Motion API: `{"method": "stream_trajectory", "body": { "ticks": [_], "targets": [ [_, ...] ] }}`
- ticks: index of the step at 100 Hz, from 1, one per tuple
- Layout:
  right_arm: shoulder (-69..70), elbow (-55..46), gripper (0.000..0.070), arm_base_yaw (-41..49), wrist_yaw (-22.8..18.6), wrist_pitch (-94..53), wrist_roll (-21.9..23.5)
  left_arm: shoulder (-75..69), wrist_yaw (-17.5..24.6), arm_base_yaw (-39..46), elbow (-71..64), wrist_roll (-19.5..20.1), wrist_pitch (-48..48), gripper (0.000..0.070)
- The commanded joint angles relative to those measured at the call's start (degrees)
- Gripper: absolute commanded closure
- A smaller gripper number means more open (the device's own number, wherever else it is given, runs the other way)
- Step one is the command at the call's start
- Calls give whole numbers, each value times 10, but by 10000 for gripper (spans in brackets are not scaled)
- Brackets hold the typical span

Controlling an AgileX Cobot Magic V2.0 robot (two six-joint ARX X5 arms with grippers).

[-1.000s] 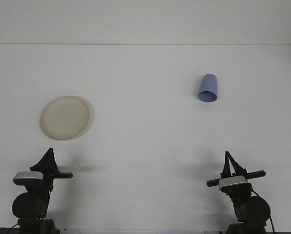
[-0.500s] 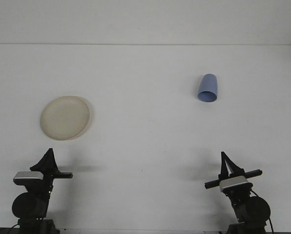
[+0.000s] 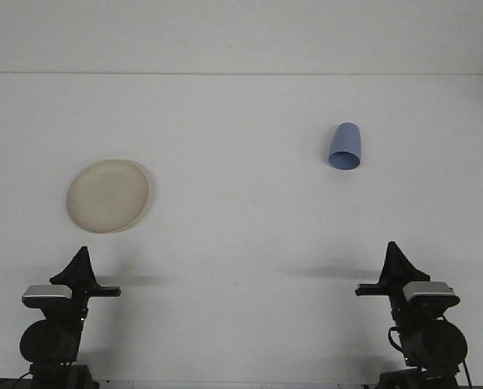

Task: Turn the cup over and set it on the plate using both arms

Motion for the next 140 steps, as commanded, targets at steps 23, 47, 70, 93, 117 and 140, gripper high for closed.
{"method": "stream_trajectory", "body": {
  "ticks": [23,47,70,93,117,140],
  "targets": [
    [249,173,204,0,-5,2,-77,-1,-1,0,-11,-1,6,687],
    [436,217,153,0,-4,110,-136,-1,-1,0,-11,-1,6,687],
    [612,224,153,-15,2,247,-168,-1,-1,0,-11,-1,6,687],
    [772,296,154,-50,2,288,-172,-1,-1,0,-11,-1,6,687],
    [917,415,154,-69,-2,291,-216,-1,-1,0,-11,-1,6,687],
    [1013,495,157,-72,-2,291,-249,-1,-1,0,-11,-1,6,687]
  ]
}}
